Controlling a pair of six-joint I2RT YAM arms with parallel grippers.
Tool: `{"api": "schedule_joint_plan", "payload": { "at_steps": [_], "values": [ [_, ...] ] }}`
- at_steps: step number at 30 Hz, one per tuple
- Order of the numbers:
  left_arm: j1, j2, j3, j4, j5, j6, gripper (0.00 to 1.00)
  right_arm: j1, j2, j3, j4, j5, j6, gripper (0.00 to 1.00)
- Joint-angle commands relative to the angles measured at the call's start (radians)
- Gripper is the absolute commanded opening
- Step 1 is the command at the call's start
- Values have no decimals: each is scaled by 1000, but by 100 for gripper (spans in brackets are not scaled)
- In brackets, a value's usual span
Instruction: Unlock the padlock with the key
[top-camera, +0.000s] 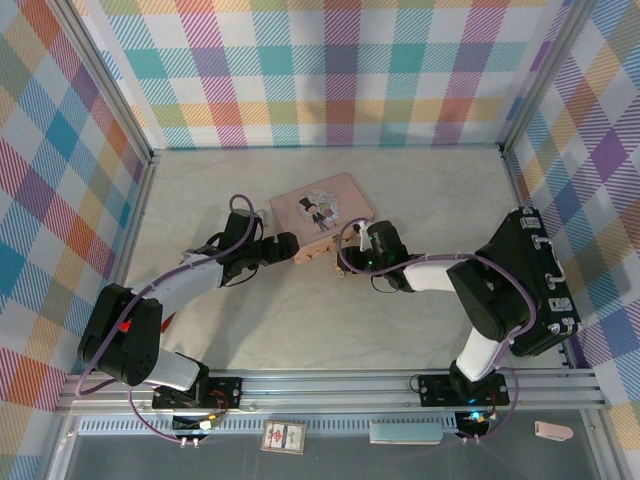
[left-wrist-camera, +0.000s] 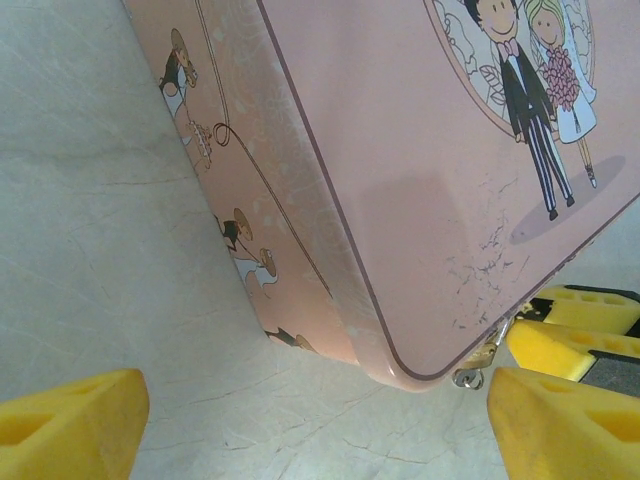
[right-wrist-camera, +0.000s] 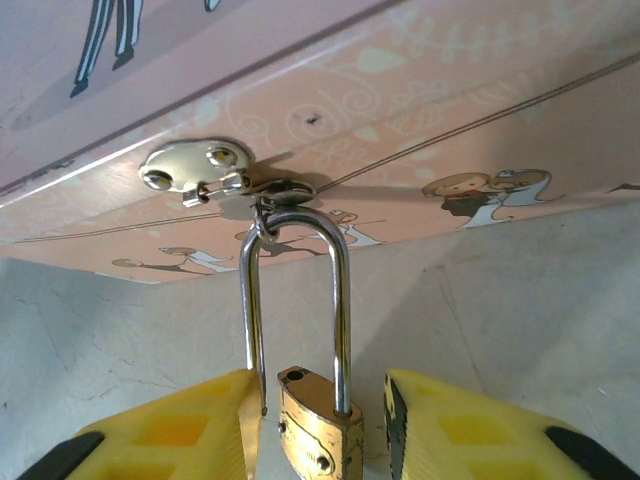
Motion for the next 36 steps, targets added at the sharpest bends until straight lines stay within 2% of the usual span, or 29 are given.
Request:
{"api": "schedule_joint_plan", "payload": {
  "at_steps": [1, 6, 11, 22, 28, 36],
  "values": [
    [9, -34, 8, -13, -12, 1, 87, -4, 22, 17, 5, -60, -29, 36],
    [9, -36, 4, -12, -14, 0, 87, -3, 21, -21, 52, -87, -43, 36],
    [9, -33, 0, -9, -14, 1, 87, -3, 25, -33, 56, -109, -98, 43],
    [9, -30, 5, -7, -12, -2, 87, 0, 72, 23, -31, -49, -149, 42],
    [9, -30, 4, -4, -13, -5, 87, 6, 115, 51, -52, -53, -143, 33],
    [9, -18, 5, -3, -9, -12, 88, 8, 95, 32, -14, -17, -78, 11]
  ]
}}
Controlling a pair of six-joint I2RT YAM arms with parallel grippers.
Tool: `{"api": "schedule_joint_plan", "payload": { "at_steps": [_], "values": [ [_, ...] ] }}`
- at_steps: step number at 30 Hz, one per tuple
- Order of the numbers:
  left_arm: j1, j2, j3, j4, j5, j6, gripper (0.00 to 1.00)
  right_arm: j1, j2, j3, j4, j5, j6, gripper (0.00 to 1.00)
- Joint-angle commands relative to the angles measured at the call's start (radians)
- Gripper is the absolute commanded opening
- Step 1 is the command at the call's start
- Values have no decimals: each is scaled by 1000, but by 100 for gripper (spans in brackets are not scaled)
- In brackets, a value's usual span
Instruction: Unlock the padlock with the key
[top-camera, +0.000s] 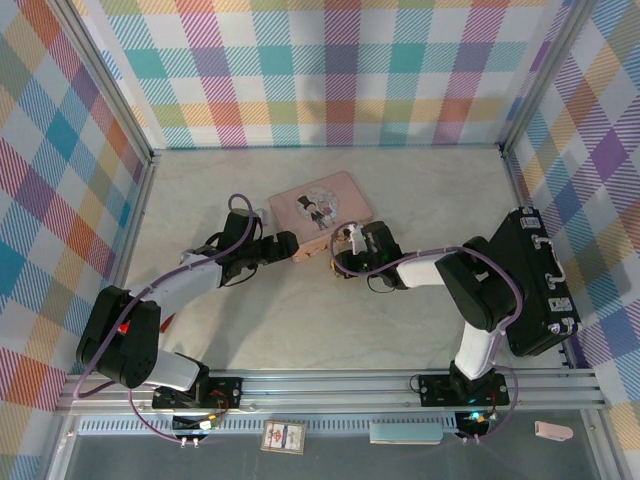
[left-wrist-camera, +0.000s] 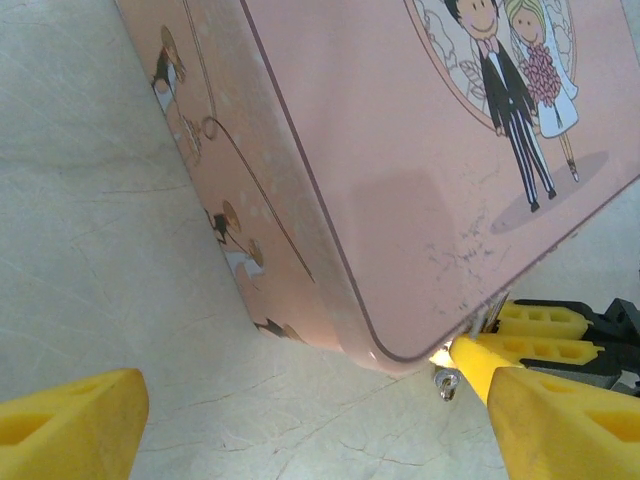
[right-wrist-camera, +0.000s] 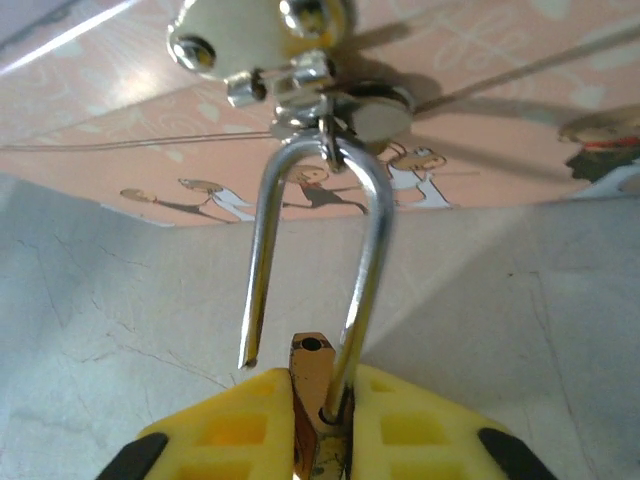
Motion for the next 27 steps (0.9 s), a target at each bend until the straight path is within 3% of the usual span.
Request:
{"api": "schedule_joint_plan", "payload": {
  "at_steps": [1, 7, 20, 27],
  "values": [
    [9, -5, 6, -2, -7, -11, 87, -1, 3, -20, -12, 68, 30, 9],
    [9, 1, 38, -32, -57, -39, 88, 1, -23, -71, 74, 85, 164, 0],
    [11, 169, 256, -150, -224, -95, 90, 33, -40, -72, 122, 222, 460, 0],
    [11, 255, 278, -150, -233, -155, 89, 34, -39, -67, 152, 255, 599, 0]
  ]
}}
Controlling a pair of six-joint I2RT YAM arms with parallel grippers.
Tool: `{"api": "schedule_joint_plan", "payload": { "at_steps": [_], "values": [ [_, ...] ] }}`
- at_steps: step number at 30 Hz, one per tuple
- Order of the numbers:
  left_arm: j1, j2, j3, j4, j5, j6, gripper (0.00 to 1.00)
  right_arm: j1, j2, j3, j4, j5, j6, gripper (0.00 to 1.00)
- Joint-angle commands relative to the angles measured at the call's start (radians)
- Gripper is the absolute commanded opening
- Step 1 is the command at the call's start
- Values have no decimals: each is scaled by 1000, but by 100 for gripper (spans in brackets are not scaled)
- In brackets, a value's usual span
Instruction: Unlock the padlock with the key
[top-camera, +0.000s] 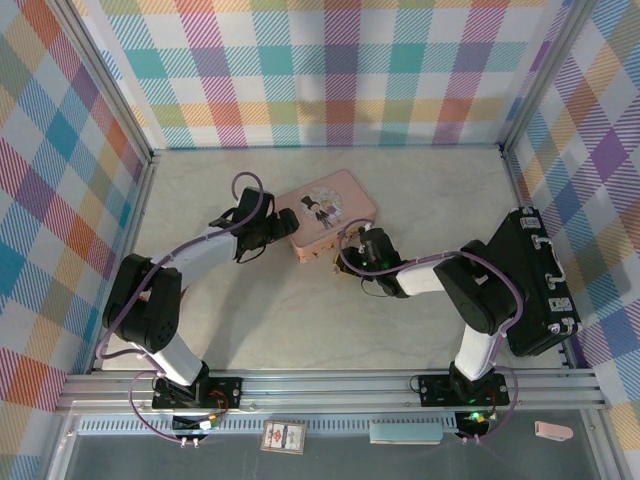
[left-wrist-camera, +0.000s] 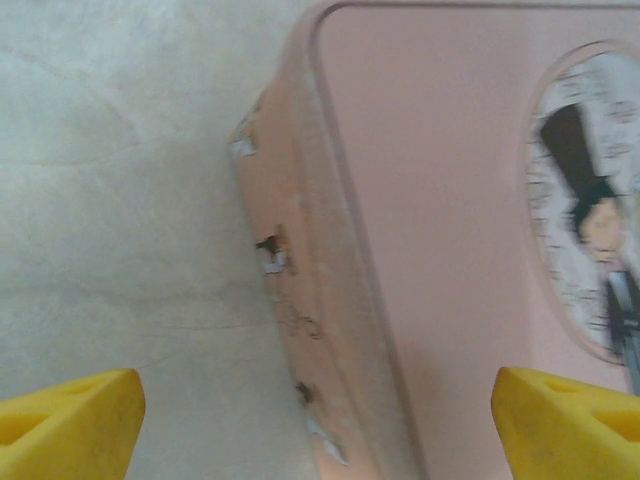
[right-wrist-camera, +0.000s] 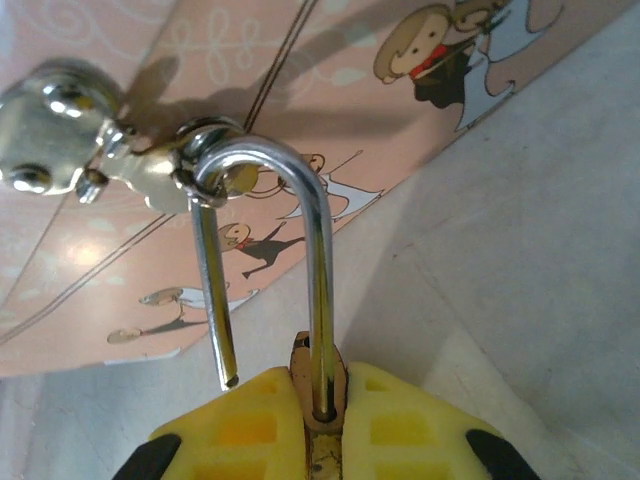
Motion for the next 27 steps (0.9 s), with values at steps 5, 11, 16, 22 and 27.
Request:
{"api": "schedule_joint_plan", "payload": {
  "at_steps": [5, 11, 16, 22, 27],
  "values": [
    [8, 41, -9, -4, -3, -67, 88, -6, -26, 21, 2, 61, 120, 0],
    [9, 40, -48, -1, -13, -70, 86, -10, -38, 52, -50, 88, 161, 0],
    [4, 34, -87, 21, -10, -80, 85, -19, -41, 70, -53, 109, 238, 0],
    [-6, 53, -105, 28, -16, -84, 85, -23, -48, 82, -33, 129, 323, 0],
    [-13, 51, -110, 31, -16, -87, 85, -26, -46, 113, -48, 129, 362, 0]
  ]
}}
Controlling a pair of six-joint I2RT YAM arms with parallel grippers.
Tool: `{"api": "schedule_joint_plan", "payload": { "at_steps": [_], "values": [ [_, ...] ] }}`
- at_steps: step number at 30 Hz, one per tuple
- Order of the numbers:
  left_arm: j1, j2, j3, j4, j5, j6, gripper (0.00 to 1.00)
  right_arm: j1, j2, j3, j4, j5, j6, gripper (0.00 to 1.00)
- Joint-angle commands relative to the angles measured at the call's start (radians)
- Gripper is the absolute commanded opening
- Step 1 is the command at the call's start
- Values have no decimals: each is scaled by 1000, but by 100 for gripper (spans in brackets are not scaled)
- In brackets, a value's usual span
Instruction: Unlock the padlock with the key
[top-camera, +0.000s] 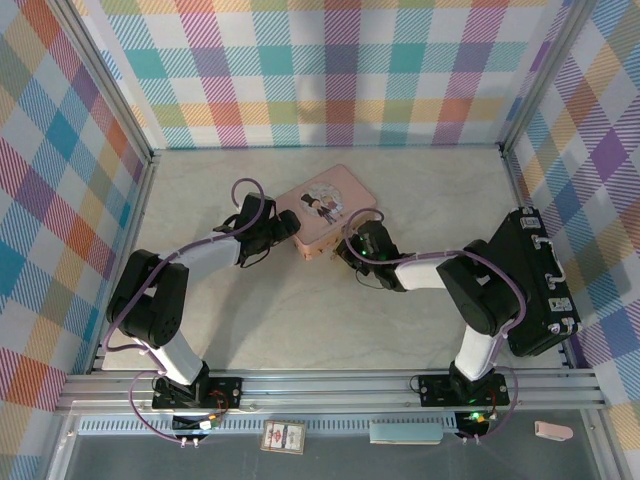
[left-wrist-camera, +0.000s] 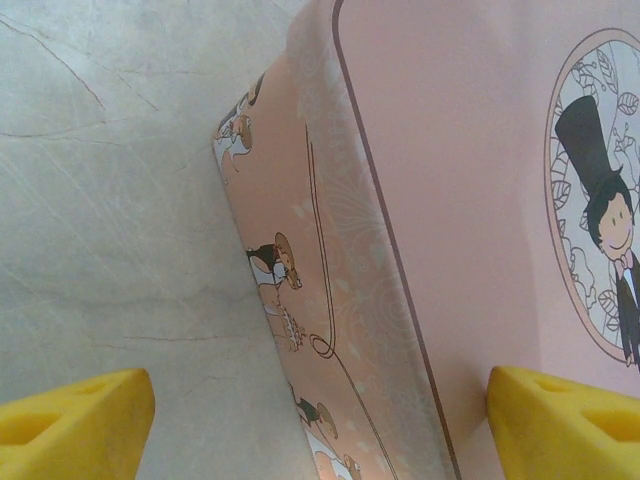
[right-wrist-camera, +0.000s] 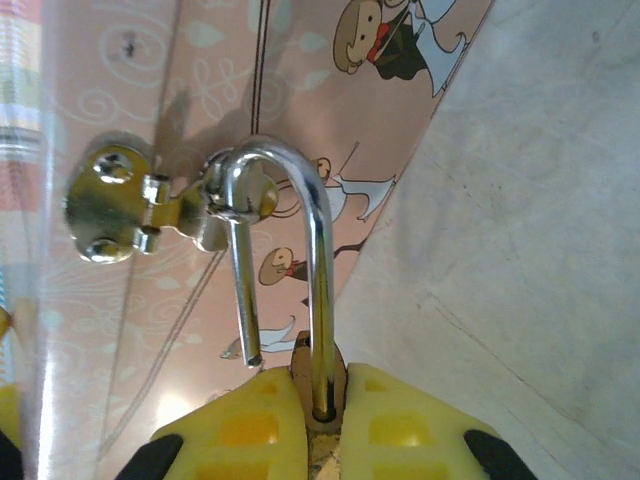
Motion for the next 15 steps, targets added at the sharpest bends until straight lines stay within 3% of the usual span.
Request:
{"api": "schedule_joint_plan", "payload": {
  "at_steps": [1, 15],
  "values": [
    [-8, 34, -44, -117, -36, 4, 85, -23, -34, 48, 7, 68, 61, 0],
    [-8, 24, -52, -130, -49, 7, 84, -83, -47, 91, -99, 108, 41, 0]
  ]
}}
